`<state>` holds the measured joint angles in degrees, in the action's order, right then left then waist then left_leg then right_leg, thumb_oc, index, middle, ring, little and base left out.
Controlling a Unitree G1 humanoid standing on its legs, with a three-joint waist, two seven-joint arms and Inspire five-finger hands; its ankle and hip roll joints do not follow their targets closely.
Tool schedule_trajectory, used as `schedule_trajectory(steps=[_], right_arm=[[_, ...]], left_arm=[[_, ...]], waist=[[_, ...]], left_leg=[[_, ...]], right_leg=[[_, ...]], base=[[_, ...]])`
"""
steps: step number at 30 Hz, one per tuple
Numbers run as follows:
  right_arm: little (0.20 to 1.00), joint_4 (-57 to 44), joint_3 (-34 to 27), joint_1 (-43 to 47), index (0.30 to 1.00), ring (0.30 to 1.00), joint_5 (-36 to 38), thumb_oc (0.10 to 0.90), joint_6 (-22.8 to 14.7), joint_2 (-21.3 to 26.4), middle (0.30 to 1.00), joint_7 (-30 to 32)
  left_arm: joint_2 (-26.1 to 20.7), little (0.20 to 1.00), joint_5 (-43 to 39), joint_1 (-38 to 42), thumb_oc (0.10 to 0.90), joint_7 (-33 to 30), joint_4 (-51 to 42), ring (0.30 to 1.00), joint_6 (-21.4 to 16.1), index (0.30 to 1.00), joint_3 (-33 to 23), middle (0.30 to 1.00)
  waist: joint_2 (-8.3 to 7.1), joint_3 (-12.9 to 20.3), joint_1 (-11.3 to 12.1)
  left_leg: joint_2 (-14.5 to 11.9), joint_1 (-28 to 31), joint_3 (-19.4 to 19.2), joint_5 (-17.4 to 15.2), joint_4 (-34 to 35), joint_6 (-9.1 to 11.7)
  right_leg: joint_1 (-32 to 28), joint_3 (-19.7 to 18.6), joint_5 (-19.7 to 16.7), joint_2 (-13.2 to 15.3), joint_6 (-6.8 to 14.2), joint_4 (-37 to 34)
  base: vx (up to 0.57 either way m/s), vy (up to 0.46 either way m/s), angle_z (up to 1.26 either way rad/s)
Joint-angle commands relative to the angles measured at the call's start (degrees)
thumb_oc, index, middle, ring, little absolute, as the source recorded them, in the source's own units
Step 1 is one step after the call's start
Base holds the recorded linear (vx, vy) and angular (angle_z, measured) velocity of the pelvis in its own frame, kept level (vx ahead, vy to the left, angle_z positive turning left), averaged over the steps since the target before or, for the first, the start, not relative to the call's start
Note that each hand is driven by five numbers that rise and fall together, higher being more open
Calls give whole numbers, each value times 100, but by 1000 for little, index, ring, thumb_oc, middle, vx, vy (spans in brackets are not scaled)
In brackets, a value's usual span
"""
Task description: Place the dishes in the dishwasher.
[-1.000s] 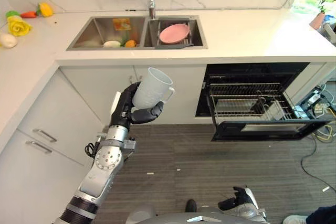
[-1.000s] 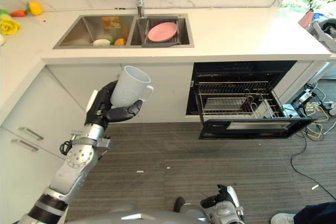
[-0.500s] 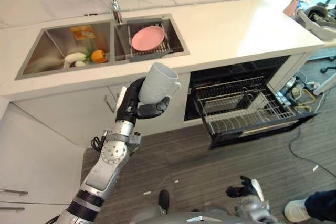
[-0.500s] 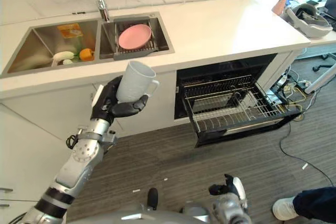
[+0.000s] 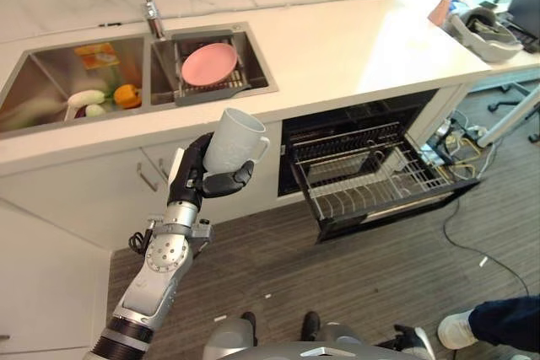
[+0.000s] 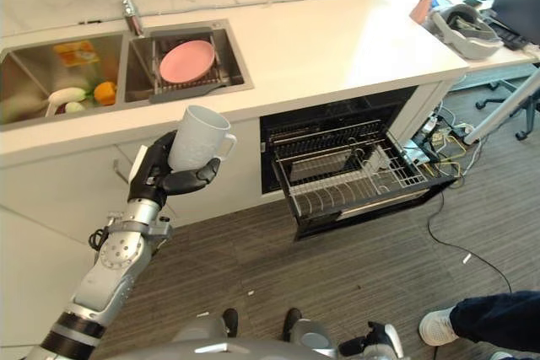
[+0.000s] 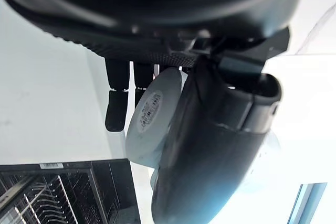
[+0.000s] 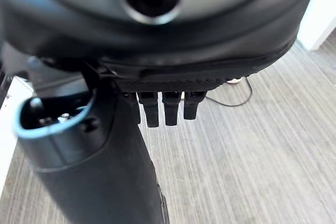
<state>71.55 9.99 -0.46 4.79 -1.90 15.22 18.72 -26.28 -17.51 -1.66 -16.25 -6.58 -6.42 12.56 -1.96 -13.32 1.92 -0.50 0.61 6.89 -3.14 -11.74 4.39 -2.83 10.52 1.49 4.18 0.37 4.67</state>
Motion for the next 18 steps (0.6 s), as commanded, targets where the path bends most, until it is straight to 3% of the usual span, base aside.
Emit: schedule_trajectory(steps=[1, 2, 4, 5, 6, 8, 9, 10, 11, 14, 18], right_arm=[[900, -371, -269, 130, 900, 900, 472, 800, -262, 449, 900, 180], [900, -728, -498, 24, 900, 900, 746, 800, -394, 512, 900, 48], [900, -969, -568, 49, 900, 900, 801, 800, -447, 580, 900, 104], [900, -1554, -566, 53, 900, 900, 685, 800, -523, 725, 900, 106], [900, -1572, -567, 45, 900, 900, 681, 800, -511, 726, 900, 108], [900, -1975, -419, 73, 900, 900, 321, 800, -457, 973, 900, 59], [900, -2232, -353, 45, 900, 900, 133, 800, -399, 1091, 900, 18], [900, -3041, -496, -66, 900, 900, -111, 800, -417, 1528, 900, -81], [900, -3095, -517, -109, 900, 900, -117, 800, -387, 1540, 900, -89], [900, -4216, -993, -346, 900, 900, -248, 800, -476, 2300, 900, -228], [900, -5405, -1260, -532, 900, 900, -336, 800, -606, 3057, 900, -698]], left_arm=[[-55, 300, 78, 525, 400, -87, -978, 300, -667, 300, -207, 300], [-63, 300, 127, 557, 400, -22, -966, 300, -639, 300, -185, 300], [-107, 300, 185, 600, 400, -11, -952, 300, -644, 300, -173, 300], [-216, 300, 290, 654, 400, -11, -965, 300, -699, 300, -172, 300], [-214, 300, 291, 656, 400, -11, -959, 300, -703, 300, -173, 300], [-331, 300, 386, 749, 400, 6, -996, 300, -716, 300, -174, 300], [-343, 300, 353, 800, 400, 12, -960, 300, -733, 300, -187, 300], [-381, 300, 381, 842, 400, 78, -993, 300, -771, 300, -287, 300], [-369, 300, 380, 838, 400, 81, -992, 300, -773, 300, -280, 300], [-397, 300, 485, 868, 400, 123, -1069, 300, -736, 300, -383, 300], [-579, 300, 1219, 1001, 400, -24, -979, 300, -586, 300, -574, 300]], waist=[[-21, 190, -56], [-38, 260, -203], [-36, 240, -268], [-13, 186, -324], [-14, 188, -309], [-3, 185, -295], [-25, 191, -269], [-108, 303, -326], [-94, 303, -311], [-102, 446, -416], [-73, 572, -576]], left_leg=[[171, -236, -112, -107, 55, -89], [200, -27, -136, -190, 424, -259], [189, 25, -199, -172, 509, -309], [135, 86, -363, -131, 638, -364], [135, 89, -381, -127, 648, -367], [67, 183, -570, -116, 762, -359], [61, 218, -647, -130, 768, -353], [74, 238, -776, -142, 757, -347], [67, 252, -785, -148, 757, -345], [50, 355, -919, -177, 787, -363], [32, 554, -1046, -208, 923, -355]], right_leg=[[-190, -6, 349, 17, 453, 49], [-17, -52, 328, 73, 541, 378], [147, -111, 293, 95, 630, 665], [401, -176, 239, 108, 814, 1055], [421, -196, 245, 110, 818, 1078], [552, 39, 116, 224, 914, 1125], [480, 201, 106, 291, 864, 920], [281, 160, 143, 261, 765, 473], [257, 153, 130, 251, 762, 443], [44, -45, 190, 80, 645, 170], [-153, -155, 214, 1, 615, -42]], base=[[82, 169, -22], [58, 147, -16], [-17, 128, -16], [-62, 113, -27], [-83, 108, -54], [-52, 44, -64], [-5, 4, -57], [13, -5, -57], [29, -6, -67], [55, 15, -24], [58, 17, -34]])
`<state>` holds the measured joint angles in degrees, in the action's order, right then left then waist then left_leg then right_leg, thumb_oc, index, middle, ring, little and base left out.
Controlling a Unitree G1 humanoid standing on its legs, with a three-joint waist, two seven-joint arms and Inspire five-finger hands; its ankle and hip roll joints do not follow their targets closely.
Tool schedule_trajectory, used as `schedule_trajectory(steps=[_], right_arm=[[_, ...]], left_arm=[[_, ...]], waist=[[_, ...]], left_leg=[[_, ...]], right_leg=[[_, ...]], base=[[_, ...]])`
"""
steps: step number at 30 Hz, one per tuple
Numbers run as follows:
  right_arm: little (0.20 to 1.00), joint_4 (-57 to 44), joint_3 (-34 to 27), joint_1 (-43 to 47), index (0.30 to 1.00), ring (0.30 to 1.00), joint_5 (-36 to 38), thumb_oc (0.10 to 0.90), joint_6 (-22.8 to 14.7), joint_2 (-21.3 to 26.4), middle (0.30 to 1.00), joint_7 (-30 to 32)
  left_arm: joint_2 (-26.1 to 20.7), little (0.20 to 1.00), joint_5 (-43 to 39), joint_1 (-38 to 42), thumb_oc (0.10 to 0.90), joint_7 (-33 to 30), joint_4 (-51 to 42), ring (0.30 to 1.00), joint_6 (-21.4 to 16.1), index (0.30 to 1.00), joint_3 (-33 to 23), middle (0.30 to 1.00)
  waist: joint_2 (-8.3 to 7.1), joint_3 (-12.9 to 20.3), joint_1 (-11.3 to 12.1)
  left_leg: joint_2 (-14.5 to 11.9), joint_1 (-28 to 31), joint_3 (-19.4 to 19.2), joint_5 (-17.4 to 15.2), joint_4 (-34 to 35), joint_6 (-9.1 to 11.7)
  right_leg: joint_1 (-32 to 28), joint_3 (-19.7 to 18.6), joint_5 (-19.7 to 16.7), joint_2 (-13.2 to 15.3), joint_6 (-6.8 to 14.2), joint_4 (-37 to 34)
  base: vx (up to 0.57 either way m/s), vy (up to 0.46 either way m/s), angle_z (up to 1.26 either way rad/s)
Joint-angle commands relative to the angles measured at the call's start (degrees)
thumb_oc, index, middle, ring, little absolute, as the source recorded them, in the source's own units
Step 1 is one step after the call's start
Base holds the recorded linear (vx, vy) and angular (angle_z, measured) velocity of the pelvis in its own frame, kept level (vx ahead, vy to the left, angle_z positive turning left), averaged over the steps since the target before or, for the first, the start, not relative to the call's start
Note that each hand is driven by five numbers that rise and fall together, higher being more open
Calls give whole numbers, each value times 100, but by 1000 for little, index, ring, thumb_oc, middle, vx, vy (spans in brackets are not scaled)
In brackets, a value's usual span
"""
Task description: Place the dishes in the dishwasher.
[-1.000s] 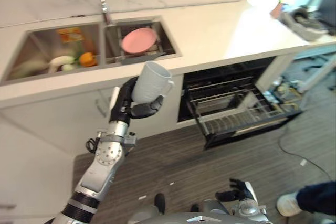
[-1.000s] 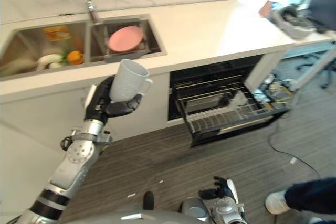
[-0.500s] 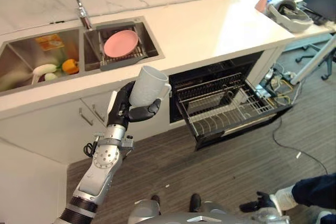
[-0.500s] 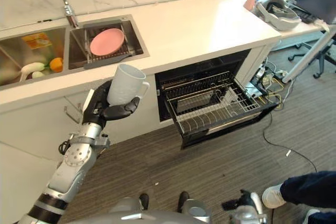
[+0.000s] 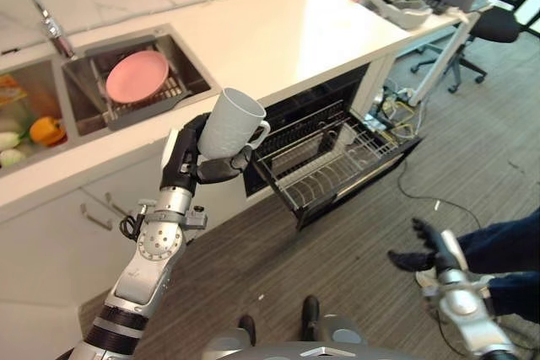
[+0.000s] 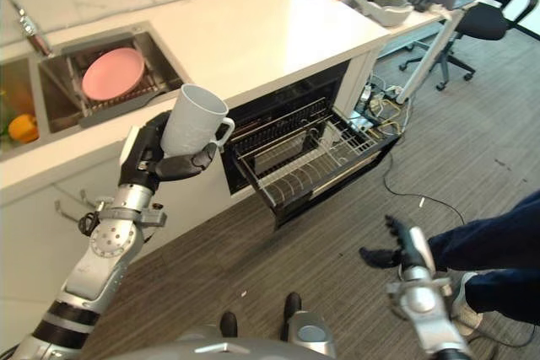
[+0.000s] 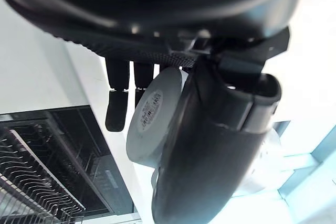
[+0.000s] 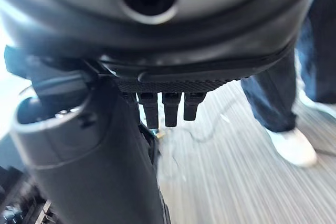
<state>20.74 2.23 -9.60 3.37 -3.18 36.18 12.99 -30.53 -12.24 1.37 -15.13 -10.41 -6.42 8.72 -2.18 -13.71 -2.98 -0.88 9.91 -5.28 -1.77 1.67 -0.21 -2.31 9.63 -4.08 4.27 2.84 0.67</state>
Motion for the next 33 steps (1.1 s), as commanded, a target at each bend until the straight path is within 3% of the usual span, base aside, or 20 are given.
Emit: schedule_trajectory(steps=[1, 3, 9, 11, 13, 14, 17, 20, 27, 33], right_arm=[[900, -699, -604, 346, 900, 900, -38, 800, -584, 1028, 900, -221], [900, -1493, -1028, 418, 900, 900, 819, 800, -911, 908, 900, -416], [900, -2051, -1024, 753, 900, 900, 1716, 800, -1256, 167, 900, -528], [900, -2858, -466, 1179, 900, 900, 3536, 800, -1554, -1027, 900, -1082], [900, -3013, -259, 1232, 900, 900, 3697, 800, -1574, -1202, 900, -1185], [900, -3246, 316, 1355, 900, 900, 3739, 800, -1566, -1576, 900, -1066], [900, -3252, 314, 1350, 900, 900, 3735, 800, -1563, -1578, 900, -1062], [900, -3571, 896, 1526, 900, 900, 4183, 800, -1709, -2079, 900, -974], [900, -4051, 1293, 1732, 900, 900, 4061, 800, -1727, -2122, 900, -921], [900, -4159, 1417, 1900, 900, 900, 4048, 800, -1787, -2176, 900, -868]], left_arm=[[-129, 300, 786, 736, 400, -207, -599, 300, -576, 300, -262, 300], [4, 300, 1133, 913, 400, -368, -683, 300, -495, 300, -426, 300], [241, 300, 1585, 1238, 400, -632, -553, 300, -374, 300, -281, 300], [465, 300, 1920, 1596, 400, -726, -293, 300, -280, 300, 193, 300], [464, 300, 2123, 1705, 400, -783, -146, 300, -255, 300, 337, 300], [544, 300, 2692, 1928, 400, -1109, 153, 300, -213, 300, 680, 300], [546, 300, 2697, 1934, 400, -1117, 167, 300, -219, 300, 688, 300], [638, 300, 3413, 2227, 400, -1551, 615, 300, -22, 300, 1096, 300], [587, 300, 4476, 2584, 400, -1998, 1202, 300, 354, 300, 1338, 300], [622, 300, 4625, 2651, 400, -1905, 1224, 300, 227, 300, 1571, 300]], waist=[[-38, 627, -126], [27, 713, -222], [88, 757, -253], [140, 853, -213], [129, 857, -209], [142, 869, -193], [141, 870, -191], [167, 911, -191], [190, 916, -216], [211, 901, -226]], left_leg=[[71, -349, 165, -346, -398, 109], [76, -269, 114, -376, -347, 108], [85, -283, 105, -330, -319, 86], [109, -262, 139, -339, -276, 66], [114, -246, 147, -345, -278, 61], [121, -228, 151, -358, -286, 50], [121, -228, 152, -358, -287, 49], [130, -210, 157, -362, -279, 38], [134, -177, 160, -403, -331, 45], [139, -175, 173, -418, -366, 58]], right_leg=[[-234, -91, 768, -11, 366, 324], [-324, -143, 780, -23, 369, 231], [-323, -177, 753, -34, 333, 191], [-367, -173, 781, -18, 324, 176], [-389, -174, 797, -14, 321, 182], [-404, -189, 813, -21, 308, 205], [-404, -188, 814, -21, 308, 207], [-408, -207, 821, -21, 313, 233], [-425, -190, 880, -12, 301, 313], [-440, -140, 904, -1, 294, 343]], base=[[37, 8, -24], [32, 10, -17], [-6, 1, -11], [35, -1, 1], [-4, 0, 6], [-8, 1, 11], [-2, 0, 12], [2, 0, 3], [0, 0, 0], [1, 0, 1]])
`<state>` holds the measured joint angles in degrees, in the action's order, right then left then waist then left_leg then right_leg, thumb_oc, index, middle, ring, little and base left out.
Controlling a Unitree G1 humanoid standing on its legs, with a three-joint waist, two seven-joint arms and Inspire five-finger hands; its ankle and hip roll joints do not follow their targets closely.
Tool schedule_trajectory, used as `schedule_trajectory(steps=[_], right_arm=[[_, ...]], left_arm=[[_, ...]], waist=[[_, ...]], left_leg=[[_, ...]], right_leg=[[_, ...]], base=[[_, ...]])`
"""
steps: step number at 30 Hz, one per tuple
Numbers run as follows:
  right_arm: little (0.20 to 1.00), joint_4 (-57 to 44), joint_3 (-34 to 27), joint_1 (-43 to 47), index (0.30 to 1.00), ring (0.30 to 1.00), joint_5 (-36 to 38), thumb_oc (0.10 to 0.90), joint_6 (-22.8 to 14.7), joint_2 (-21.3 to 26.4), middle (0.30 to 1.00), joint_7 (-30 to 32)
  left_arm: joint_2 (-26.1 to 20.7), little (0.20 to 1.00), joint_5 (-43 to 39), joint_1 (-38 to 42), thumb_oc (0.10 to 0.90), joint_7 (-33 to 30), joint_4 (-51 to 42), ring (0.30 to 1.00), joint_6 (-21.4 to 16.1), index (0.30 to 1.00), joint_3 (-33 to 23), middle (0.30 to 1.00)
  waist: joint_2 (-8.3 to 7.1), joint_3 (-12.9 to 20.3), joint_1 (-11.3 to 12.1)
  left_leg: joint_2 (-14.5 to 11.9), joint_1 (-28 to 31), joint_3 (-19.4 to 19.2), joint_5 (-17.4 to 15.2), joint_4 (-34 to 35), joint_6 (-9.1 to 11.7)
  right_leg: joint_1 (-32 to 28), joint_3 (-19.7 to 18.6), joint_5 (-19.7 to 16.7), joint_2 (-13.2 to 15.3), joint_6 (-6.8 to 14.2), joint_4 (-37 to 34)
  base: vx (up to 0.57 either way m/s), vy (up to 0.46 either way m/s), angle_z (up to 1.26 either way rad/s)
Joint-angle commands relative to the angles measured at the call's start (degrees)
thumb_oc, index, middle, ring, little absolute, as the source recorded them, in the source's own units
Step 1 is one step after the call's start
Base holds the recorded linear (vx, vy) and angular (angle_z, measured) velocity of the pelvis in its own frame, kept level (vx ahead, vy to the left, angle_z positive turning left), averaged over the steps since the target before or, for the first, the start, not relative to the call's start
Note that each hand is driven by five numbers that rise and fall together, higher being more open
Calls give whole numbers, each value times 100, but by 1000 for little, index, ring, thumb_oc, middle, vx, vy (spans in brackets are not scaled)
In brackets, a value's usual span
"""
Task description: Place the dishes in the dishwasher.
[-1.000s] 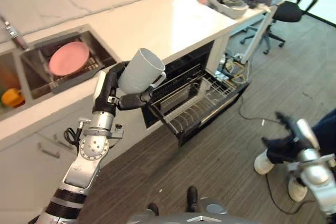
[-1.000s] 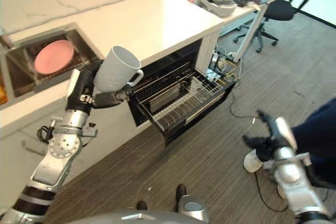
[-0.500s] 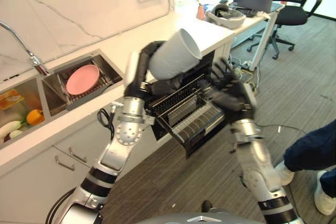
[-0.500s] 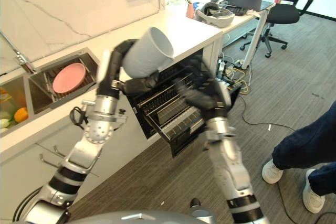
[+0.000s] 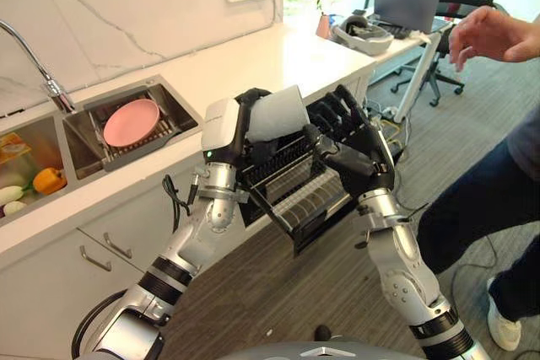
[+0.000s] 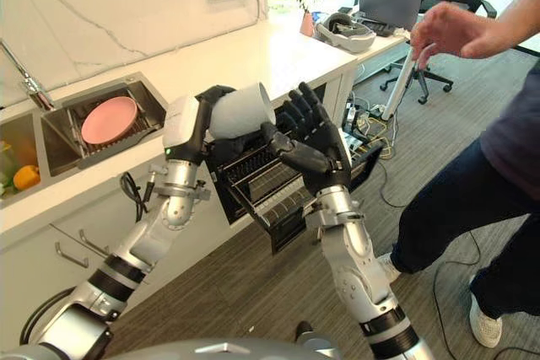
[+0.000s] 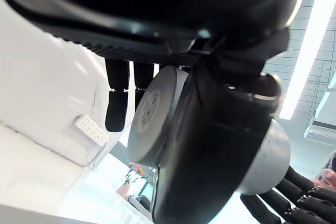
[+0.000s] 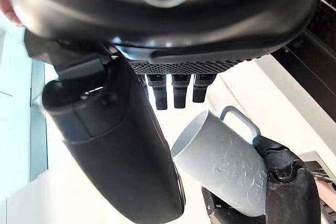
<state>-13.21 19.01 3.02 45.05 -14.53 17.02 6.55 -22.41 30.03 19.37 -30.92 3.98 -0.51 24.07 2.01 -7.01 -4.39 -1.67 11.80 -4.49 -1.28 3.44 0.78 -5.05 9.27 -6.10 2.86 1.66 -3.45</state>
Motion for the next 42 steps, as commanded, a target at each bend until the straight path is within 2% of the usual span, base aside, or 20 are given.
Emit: schedule_trajectory(steps=[1, 6, 7, 9, 14, 16, 20, 27, 30, 35, 42], right_arm=[[900, -787, -246, 670, 900, 900, -99, 800, -669, -261, 900, -226], [900, -821, -125, 785, 900, 900, -34, 800, -666, -298, 900, -237], [900, -805, -25, 844, 900, 900, 50, 800, -652, -328, 900, -271], [900, -768, 27, 858, 900, 900, 54, 800, -627, -306, 900, -308], [900, -601, 75, 811, 900, 900, -56, 800, -560, -238, 900, -333], [900, -559, 56, 789, 900, 900, -244, 800, -537, -174, 900, -315], [900, -476, -399, 549, 900, 900, -1240, 800, -460, 221, 900, -137], [900, -579, -932, 425, 900, 900, -1885, 800, -591, 359, 900, 87], [900, -505, -973, 324, 900, 900, -1825, 800, -571, 316, 900, 55], [900, -410, -861, 252, 900, 900, -1664, 800, -492, 336, 900, -70], [900, -180, -514, 320, 900, 900, -862, 800, -396, 247, 900, -456]], left_arm=[[-206, 300, 428, 860, 400, -290, -223, 300, -397, 300, 88, 300], [-189, 300, 495, 865, 400, -141, -246, 300, -531, 300, 379, 300], [-168, 300, 448, 860, 400, -3, -344, 300, -697, 300, 572, 300], [-178, 300, 444, 846, 400, 104, -400, 300, -793, 300, 711, 300], [-171, 300, 377, 802, 400, 190, -462, 300, -878, 300, 809, 300], [-188, 300, 391, 793, 400, 185, -493, 300, -897, 300, 791, 300], [-378, 300, 502, 725, 400, 114, -728, 300, -935, 300, 533, 300], [-573, 300, 487, 552, 400, 2, -995, 300, -919, 300, 37, 300], [-615, 300, 401, 433, 400, -78, -1137, 300, -910, 300, -245, 300], [-588, 300, 317, 402, 400, -105, -1260, 300, -908, 300, -337, 300], [-557, 300, 305, 567, 400, 36, -1352, 300, -988, 300, -91, 300]], waist=[[-205, 227, -83], [-199, 215, -75], [-204, 204, -67], [-208, 203, -52], [-207, 208, -33], [-207, 208, -33], [-214, 218, -48], [-212, 237, -72], [-224, 253, -56], [-242, 252, -49], [-263, 248, -3]], left_leg=[[217, -362, 95, -472, -553, -39], [215, -361, 102, -498, -608, -33], [217, -366, 103, -508, -640, -34], [213, -373, 102, -516, -654, -37], [213, -354, 84, -523, -648, -46], [211, -349, 75, -525, -647, -47], [204, -341, 98, -527, -624, -50], [205, -293, 95, -543, -584, -65], [204, -284, 106, -532, -547, -66], [207, -277, 113, -524, -534, -66], [217, -277, 143, -514, -523, -62]], right_leg=[[-171, -91, 1108, 145, 412, 758], [-185, -63, 1124, 157, 414, 775], [-186, -57, 1129, 159, 414, 791], [-198, -50, 1140, 164, 417, 793], [-206, -38, 1132, 166, 430, 788], [-207, -41, 1133, 164, 432, 792], [-227, -34, 1147, 163, 434, 787], [-241, -11, 1147, 163, 439, 786], [-246, -11, 1145, 160, 441, 777], [-247, -6, 1145, 151, 427, 779], [-257, 26, 1143, 149, 428, 759]], base=[[8, -6, 3], [0, -1, 1], [0, 0, 0], [0, 0, 0], [0, 0, 0], [0, 0, 0], [0, 0, 0], [0, 0, 0], [0, 0, 0], [0, 3, 4], [0, 0, 0]])
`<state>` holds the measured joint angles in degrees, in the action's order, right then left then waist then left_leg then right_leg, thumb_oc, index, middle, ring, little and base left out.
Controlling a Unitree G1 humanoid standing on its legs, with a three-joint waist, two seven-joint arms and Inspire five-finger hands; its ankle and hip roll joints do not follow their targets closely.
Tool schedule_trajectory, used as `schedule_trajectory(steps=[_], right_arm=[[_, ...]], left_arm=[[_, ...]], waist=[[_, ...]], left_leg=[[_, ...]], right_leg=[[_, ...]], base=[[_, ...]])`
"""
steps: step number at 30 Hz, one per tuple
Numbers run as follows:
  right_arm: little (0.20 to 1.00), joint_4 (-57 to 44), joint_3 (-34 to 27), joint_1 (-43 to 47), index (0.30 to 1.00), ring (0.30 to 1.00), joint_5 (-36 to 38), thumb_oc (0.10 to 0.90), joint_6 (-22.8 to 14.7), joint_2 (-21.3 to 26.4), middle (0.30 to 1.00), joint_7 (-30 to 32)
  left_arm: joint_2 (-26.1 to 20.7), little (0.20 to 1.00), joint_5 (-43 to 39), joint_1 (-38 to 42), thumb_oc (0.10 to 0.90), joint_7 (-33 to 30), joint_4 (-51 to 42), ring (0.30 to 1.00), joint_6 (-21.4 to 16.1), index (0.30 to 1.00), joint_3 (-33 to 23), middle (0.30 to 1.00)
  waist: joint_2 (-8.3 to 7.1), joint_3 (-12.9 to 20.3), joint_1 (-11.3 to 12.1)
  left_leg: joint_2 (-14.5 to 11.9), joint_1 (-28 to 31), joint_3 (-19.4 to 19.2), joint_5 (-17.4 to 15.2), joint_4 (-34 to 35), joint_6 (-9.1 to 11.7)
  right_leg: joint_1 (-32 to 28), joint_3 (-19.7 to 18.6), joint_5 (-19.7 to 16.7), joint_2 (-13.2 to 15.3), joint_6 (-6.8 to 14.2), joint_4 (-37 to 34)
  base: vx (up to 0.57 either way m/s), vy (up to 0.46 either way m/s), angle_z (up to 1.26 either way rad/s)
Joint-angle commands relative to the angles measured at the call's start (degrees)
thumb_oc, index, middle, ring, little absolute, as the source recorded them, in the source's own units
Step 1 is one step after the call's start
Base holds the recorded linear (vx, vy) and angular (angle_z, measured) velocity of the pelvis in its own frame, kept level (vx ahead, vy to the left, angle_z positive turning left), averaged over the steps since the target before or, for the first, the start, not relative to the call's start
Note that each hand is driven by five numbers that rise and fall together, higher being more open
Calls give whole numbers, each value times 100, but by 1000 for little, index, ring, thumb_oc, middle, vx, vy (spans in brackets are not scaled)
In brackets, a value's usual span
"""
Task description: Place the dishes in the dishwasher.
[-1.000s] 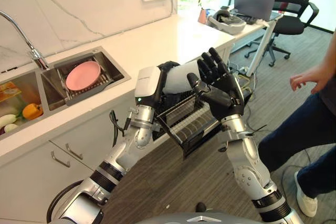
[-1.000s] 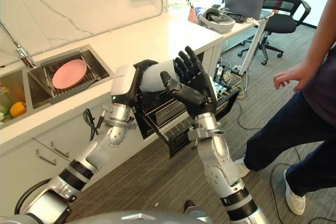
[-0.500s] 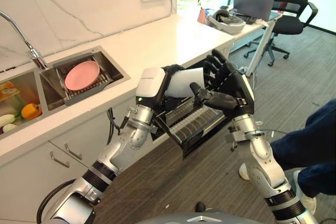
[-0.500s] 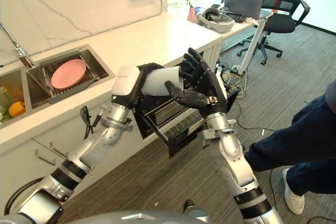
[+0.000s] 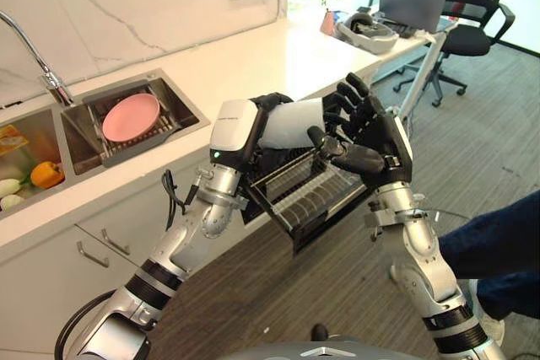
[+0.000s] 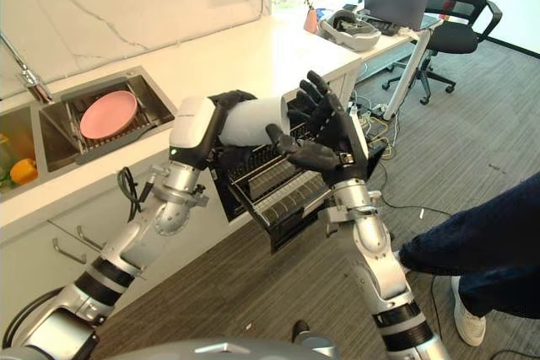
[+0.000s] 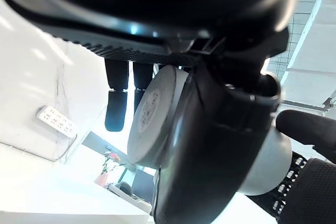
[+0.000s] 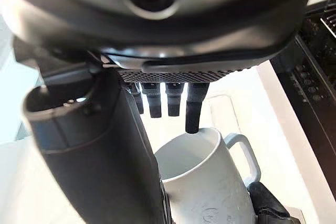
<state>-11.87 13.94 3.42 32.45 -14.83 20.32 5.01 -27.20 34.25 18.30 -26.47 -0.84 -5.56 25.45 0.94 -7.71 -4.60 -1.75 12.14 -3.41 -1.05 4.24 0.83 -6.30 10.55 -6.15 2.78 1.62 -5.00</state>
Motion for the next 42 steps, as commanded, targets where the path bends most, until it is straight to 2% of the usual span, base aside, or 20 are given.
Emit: schedule_trajectory(steps=[1, 2, 7, 13, 19, 26, 31, 33, 36, 41, 42], right_arm=[[900, -314, -7, 280, 900, 900, 398, 800, -366, -84, 900, -302], [900, -184, 88, 279, 900, 900, 775, 800, -329, -149, 900, -391], [900, -197, 124, 245, 900, 900, 1372, 800, -301, -217, 900, -619], [900, -165, 168, 228, 900, 900, 1813, 800, -207, -135, 900, -800], [900, -226, 4, 149, 900, 900, 1621, 800, -82, 157, 900, -880], [900, -294, -100, 96, 900, 900, 1478, 800, -73, 185, 900, -909], [900, -357, 184, 404, 900, 900, 1551, 800, 90, 315, 900, -1073], [900, -384, 281, 486, 900, 900, 1440, 800, 218, 539, 900, -1120], [900, -503, 291, 623, 900, 900, 1795, 800, 257, 693, 900, -1225], [900, -584, 572, 745, 900, 900, 2177, 800, 355, 539, 900, -1255], [900, -661, 840, 902, 900, 900, 2167, 800, 440, 438, 900, -1257]], left_arm=[[-78, 300, -116, 675, 400, -409, -870, 300, -483, 300, -229, 300], [-66, 300, -75, 737, 400, -364, -963, 300, -508, 300, -111, 300], [-95, 300, -57, 738, 400, -229, -1159, 300, -608, 300, 11, 300], [-207, 300, -99, 752, 400, -5, -1460, 300, -766, 300, 120, 300], [-462, 300, 107, 769, 400, 164, -1790, 300, -858, 300, 130, 300], [-534, 300, 23, 717, 400, 286, -1793, 300, -899, 300, 71, 300], [-522, 300, -14, 922, 400, 556, -1604, 300, -1001, 300, 466, 300], [-530, 300, -55, 910, 400, 675, -1540, 300, -1028, 300, 528, 300], [-628, 300, 30, 1068, 400, 845, -1514, 300, -1093, 300, 784, 300], [-651, 300, 157, 1117, 400, 1023, -1349, 300, -1126, 300, 1064, 300], [-560, 300, 286, 1152, 400, 1081, -966, 300, -1083, 300, 1304, 300]], waist=[[-157, 318, 17], [-161, 314, 37], [-163, 313, 65], [-185, 304, 104], [-190, 306, 99], [-190, 316, 85], [-196, 316, 72], [-197, 322, 73], [-194, 316, 52], [-186, 332, 57], [-174, 339, 52]], left_leg=[[224, -311, 35, -537, -602, -67], [229, -320, 54, -536, -608, -62], [237, -326, 80, -542, -614, -61], [239, -334, 92, -543, -621, -61], [233, -327, 76, -558, -593, -76], [227, -322, 82, -572, -605, -72], [218, -309, 84, -573, -607, -59], [215, -306, 82, -573, -609, -52], [212, -311, 85, -578, -623, -50], [223, -299, 70, -595, -627, -52], [228, -296, 66, -597, -628, -53]], right_leg=[[-132, -102, 1149, 156, 432, 914], [-140, -68, 1151, 161, 427, 909], [-137, -36, 1151, 166, 429, 908], [-131, 13, 1138, 185, 446, 920], [-60, 20, 1147, 193, 473, 1028], [-61, 33, 1162, 198, 470, 1053], [-84, 27, 1186, 190, 466, 1035], [-80, 22, 1184, 183, 458, 1035], [-63, 19, 1183, 178, 456, 1049], [-76, 11, 1194, 177, 457, 1044], [-78, -4, 1199, 170, 450, 1045]], base=[[-13, -8, 4], [-9, -8, 4], [3, -3, 6], [0, 0, 0], [-1, -1, 1], [0, 0, 0], [0, 0, 0], [0, 0, 0], [0, 0, 0], [0, 0, 0], [0, 0, 0]])
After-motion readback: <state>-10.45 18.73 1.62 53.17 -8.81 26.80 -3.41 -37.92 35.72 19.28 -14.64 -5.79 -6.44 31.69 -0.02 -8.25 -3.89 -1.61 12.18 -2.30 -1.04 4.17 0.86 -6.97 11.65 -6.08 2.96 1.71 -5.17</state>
